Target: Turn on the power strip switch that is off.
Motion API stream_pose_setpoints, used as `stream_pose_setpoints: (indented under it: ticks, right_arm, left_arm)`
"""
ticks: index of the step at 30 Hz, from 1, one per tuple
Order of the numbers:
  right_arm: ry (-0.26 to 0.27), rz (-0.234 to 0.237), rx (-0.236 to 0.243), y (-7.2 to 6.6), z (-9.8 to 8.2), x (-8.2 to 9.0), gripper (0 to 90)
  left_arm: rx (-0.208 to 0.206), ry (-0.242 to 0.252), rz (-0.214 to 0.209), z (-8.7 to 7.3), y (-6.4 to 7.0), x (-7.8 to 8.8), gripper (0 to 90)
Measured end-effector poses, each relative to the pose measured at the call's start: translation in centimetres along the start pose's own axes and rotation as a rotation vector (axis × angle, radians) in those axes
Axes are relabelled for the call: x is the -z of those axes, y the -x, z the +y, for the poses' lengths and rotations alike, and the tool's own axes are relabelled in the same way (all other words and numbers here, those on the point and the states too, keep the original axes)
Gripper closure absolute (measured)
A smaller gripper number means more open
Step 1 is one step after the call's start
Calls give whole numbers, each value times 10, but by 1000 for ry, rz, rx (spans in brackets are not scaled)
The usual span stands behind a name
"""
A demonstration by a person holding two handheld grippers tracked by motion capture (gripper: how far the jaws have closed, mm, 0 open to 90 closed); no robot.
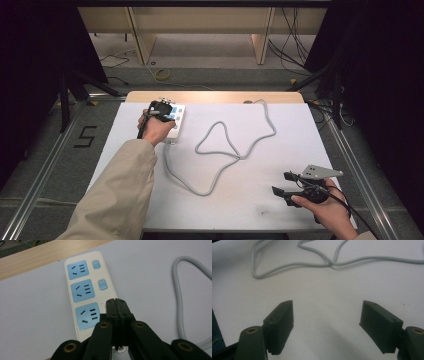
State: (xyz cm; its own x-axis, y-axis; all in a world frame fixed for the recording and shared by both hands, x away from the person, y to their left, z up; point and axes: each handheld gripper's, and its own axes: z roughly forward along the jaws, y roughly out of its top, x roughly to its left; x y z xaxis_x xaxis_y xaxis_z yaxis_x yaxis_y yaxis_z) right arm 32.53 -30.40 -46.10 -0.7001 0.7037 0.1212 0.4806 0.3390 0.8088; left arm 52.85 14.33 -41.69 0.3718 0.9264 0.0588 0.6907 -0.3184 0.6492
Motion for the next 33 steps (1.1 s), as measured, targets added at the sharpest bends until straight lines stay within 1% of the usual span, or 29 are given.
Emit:
stream_pose_setpoints:
  ticks: [9,10,11,13,14,20,23,24,30,33]
  right_arm:
    - [-1,2,-6,1,-1,1,272]
    - [0,2,-6,1,-1,1,272]
    - [0,1,-6,1,-1,1,272]
    - [-1,1,-7,1,-1,1,272]
    - [-1,1,-7,1,-1,1,272]
    - [-1,2,-7,1,-1,1,272]
    - [0,2,-6,1,-1,1,272]
    - [-1,2,-6,1,-1,1,272]
    - [-1,5,-6,1,-1,1,272]
    - [-3,6,-6,1,-1,0,272]
  left_arm:
    - [0,-11,4,5,-1,-4,900]
    - [5,-9,6,6,0,-5,900]
    - [-2,-13,5,7,0,-5,899]
    - [4,-9,8,9,1,-6,899]
    - [-3,-13,8,10,1,-7,899]
    - [5,-28,10,9,0,-12,899]
    - [12,-28,12,10,-1,-14,900]
    - [6,-33,13,10,-1,-14,900]
    - [15,-43,18,10,-3,-19,899]
    - [9,-46,16,12,-4,-20,900]
